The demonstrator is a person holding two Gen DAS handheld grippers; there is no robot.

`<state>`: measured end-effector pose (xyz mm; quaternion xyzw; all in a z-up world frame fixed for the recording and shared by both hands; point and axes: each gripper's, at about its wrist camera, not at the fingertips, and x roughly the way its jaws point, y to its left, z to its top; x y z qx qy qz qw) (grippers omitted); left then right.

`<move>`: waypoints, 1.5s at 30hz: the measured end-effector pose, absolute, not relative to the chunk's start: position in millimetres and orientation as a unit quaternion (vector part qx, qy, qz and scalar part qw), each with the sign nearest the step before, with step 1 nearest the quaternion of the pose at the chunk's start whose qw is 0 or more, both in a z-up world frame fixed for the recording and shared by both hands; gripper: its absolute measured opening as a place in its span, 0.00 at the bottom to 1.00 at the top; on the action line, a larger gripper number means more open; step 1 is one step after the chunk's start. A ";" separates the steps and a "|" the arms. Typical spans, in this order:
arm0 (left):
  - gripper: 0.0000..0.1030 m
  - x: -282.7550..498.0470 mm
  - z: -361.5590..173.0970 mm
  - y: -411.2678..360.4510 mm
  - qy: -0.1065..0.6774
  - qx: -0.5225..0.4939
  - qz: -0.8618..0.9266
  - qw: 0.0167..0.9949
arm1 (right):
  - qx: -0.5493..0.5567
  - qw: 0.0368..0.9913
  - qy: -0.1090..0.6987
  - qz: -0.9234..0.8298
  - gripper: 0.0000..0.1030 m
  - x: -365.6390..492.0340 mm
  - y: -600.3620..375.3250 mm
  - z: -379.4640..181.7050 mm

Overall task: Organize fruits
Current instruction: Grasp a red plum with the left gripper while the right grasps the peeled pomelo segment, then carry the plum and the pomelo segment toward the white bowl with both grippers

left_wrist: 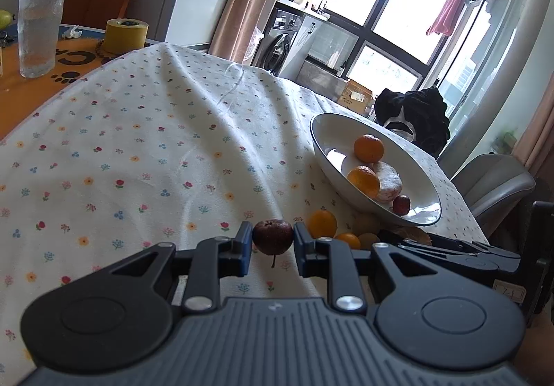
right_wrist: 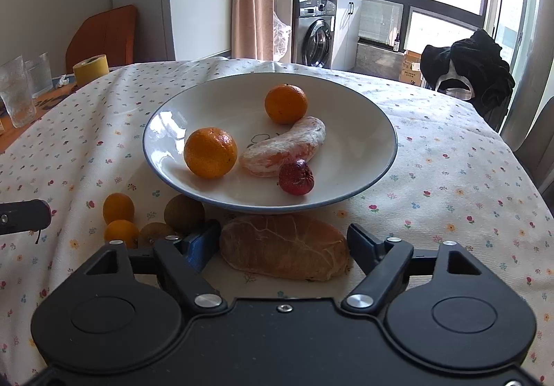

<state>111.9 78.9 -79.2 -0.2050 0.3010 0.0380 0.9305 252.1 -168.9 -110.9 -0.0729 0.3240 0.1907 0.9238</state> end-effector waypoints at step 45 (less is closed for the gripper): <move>0.23 124.0 -68.7 43.4 0.301 -0.174 0.006 0.938 | -0.025 0.923 0.333 0.190 0.86 229.6 -210.0 -110.6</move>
